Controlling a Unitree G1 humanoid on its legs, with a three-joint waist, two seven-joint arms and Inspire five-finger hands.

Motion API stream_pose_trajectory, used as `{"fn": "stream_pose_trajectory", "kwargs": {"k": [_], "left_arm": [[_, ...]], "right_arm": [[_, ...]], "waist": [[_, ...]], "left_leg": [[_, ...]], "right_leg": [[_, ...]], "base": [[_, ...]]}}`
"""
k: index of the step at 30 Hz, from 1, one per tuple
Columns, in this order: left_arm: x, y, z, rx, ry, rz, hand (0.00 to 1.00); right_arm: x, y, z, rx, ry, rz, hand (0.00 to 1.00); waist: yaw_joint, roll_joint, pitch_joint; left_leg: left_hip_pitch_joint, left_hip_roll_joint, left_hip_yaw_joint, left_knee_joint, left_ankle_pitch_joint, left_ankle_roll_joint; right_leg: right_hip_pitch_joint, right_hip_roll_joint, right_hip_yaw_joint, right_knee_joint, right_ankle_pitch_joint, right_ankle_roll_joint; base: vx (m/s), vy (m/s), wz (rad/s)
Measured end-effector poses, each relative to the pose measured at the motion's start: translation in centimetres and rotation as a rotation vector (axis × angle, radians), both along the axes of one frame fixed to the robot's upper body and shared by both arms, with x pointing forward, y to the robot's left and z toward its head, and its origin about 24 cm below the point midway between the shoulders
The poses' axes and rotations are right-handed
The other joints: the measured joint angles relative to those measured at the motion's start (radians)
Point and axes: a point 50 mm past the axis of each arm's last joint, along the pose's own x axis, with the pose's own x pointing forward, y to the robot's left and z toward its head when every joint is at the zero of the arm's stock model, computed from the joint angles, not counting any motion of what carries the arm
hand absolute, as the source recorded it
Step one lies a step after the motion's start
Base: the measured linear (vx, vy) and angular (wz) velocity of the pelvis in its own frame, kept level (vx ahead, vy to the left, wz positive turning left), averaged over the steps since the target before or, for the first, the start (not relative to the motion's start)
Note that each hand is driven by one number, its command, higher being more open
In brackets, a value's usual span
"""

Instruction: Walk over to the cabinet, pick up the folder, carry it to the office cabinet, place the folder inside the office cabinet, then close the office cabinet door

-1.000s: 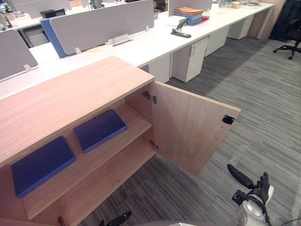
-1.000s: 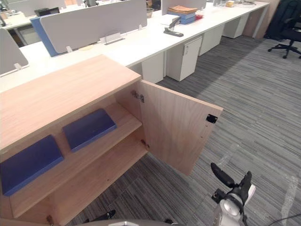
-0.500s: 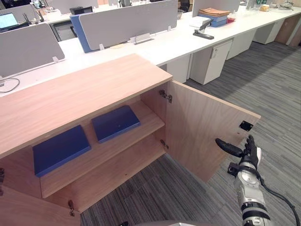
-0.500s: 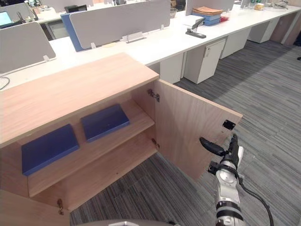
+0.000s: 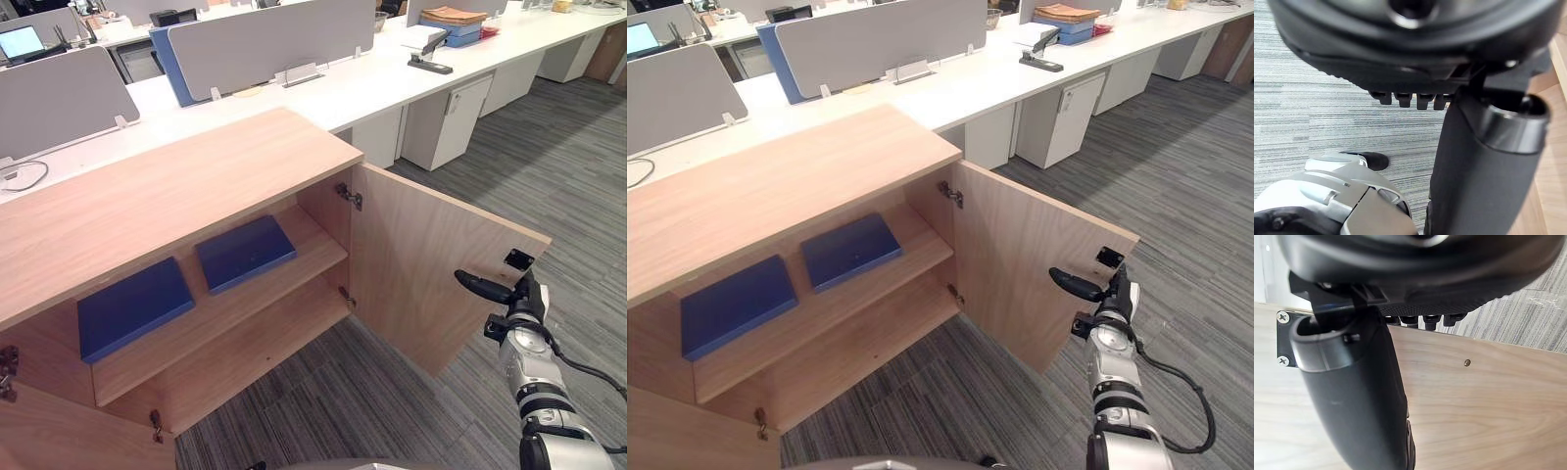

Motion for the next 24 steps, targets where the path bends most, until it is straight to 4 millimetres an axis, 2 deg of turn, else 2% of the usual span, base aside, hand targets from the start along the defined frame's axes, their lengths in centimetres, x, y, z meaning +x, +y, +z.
{"fn": "stream_pose_trajectory", "kwargs": {"k": [5,7,8,9,10,12,16,17,18,20,24], "left_arm": [[0.1,0.8,0.1,0.009,-0.004,-0.023,1.0],[0.1,1.1,0.1,0.016,-0.001,-0.03,1.0],[0.2,1.0,0.1,0.015,-0.003,-0.03,1.0],[0.2,1.0,0.1,0.012,-0.004,-0.032,1.0],[0.5,1.0,0.1,0.013,-0.017,-0.039,1.0],[0.8,0.9,0.2,0.01,-0.031,-0.065,1.0],[2.0,0.7,0.2,0.005,-0.057,-0.109,1.0],[2.2,0.6,0.2,0.003,-0.062,-0.124,1.0],[2.4,0.5,0.2,0.004,-0.063,-0.133,1.0],[3.2,0.2,0.3,0.001,-0.076,-0.17,1.0],[4.3,-0.2,0.3,-0.006,-0.096,-0.222,1.0]], "right_arm": [[0.5,0.7,0.4,-0.151,0.09,0.21,1.0],[0.7,1.9,0.9,-0.231,0.116,0.385,1.0],[0.7,2.2,1.0,-0.244,0.12,0.427,1.0],[0.6,3.0,1.1,-0.258,0.123,0.513,1.0],[0.4,4.0,1.1,-0.265,0.129,0.601,1.0],[-0.1,5.5,1.0,-0.266,0.135,0.72,1.0],[-2.3,8.7,0.4,-0.235,0.158,0.953,1.0],[-3.0,10.5,0.3,-0.219,0.163,1.08,1.0],[-3.2,11.4,0.3,-0.209,0.161,1.136,1.0],[-4.5,14.7,0.1,-0.153,0.151,1.316,1.0],[-6.3,18.0,0.4,-0.113,0.125,1.548,1.0]], "waist": [[-0.026,-0.011,0.01],[-0.025,-0.016,0.017],[-0.024,-0.015,0.019],[-0.025,-0.012,0.018],[-0.027,-0.006,0.017],[-0.034,-0.007,0.017],[-0.052,-0.01,0.015],[-0.053,-0.015,0.012],[-0.053,-0.017,0.012],[-0.049,-0.021,0.013],[-0.038,-0.023,0.014]], "left_leg": [[-0.018,0.006,-0.021,0.041,-0.013,0.003],[-0.073,0.004,-0.199,0.142,-0.066,0.012],[-0.084,-0.003,-0.265,0.164,-0.087,0.007],[-0.101,-0.014,-0.366,0.196,-0.111,0.0],[-0.101,-0.015,-0.422,0.21,-0.126,-0.01],[-0.098,-0.014,-0.433,0.209,-0.138,-0.02],[-0.091,-0.019,-0.43,0.164,-0.156,-0.016],[-0.09,-0.027,-0.43,0.136,-0.158,-0.017],[-0.091,-0.032,-0.43,0.127,-0.158,-0.017],[-0.091,-0.048,-0.429,0.112,-0.159,-0.016],[-0.085,-0.072,-0.421,0.104,-0.162,-0.01]], "right_leg": [[-0.019,0.003,0.028,0.01,0.001,-0.003],[-0.046,0.012,0.076,0.017,0.011,-0.009],[-0.051,0.016,0.089,0.016,0.017,-0.012],[-0.063,0.028,0.117,0.016,0.022,-0.01],[-0.07,0.039,0.144,0.013,0.03,-0.009],[-0.078,0.052,0.174,-0.003,0.05,-0.004],[-0.082,0.051,0.19,-0.049,0.085,0.004],[-0.099,0.05,0.21,-0.064,0.105,0.009],[-0.103,0.049,0.217,-0.074,0.116,0.012],[-0.109,0.038,0.232,-0.092,0.142,0.021],[-0.114,0.017,0.249,-0.093,0.157,0.032]], "base": [[-0.01,-0.008,-0.17],[-0.03,-0.047,-0.62],[-0.03,0.014,-0.75],[-0.02,0.076,-0.8],[-0.02,0.089,-0.8],[-0.02,0.1,-0.54],[-0.04,0.125,-0.16],[-0.06,0.123,-0.32],[-0.08,0.144,-0.39],[-0.07,0.112,-0.16],[-0.05,0.096,-0.07]]}}
